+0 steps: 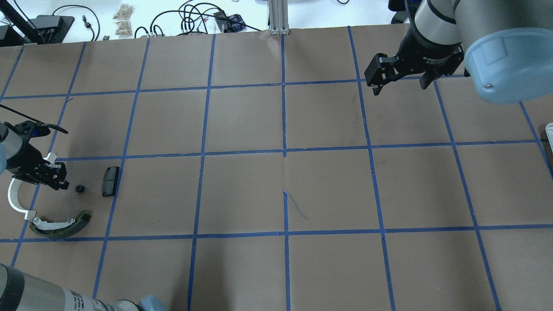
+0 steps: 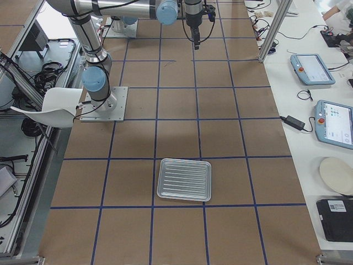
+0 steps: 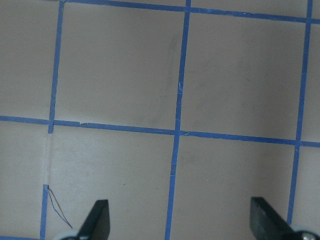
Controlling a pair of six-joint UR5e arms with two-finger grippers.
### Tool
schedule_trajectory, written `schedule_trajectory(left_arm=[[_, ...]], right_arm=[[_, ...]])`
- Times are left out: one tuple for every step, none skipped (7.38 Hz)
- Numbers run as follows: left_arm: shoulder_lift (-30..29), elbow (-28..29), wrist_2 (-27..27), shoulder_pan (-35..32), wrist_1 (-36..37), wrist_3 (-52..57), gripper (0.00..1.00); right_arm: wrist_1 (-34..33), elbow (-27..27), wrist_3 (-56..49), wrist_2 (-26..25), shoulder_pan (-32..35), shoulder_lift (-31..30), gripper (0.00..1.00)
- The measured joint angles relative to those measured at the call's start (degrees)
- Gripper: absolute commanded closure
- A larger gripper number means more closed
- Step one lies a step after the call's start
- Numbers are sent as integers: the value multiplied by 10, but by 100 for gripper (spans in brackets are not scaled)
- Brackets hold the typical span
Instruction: Place bearing gear from tray to pile
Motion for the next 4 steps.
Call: schedule_trajectory(left_arm=[[0,0,1,1,-2,0,100],[-1,0,-1,1,-4,0,100],[-2,0,-4,0,-5,0,100],[-4,0,-5,-2,-5,0,76]], right_arm=[[0,0,0,0,0,0,0],[0,0,1,0,0,0,0],[0,0,1,0,0,0,0],[0,0,1,0,0,0,0]])
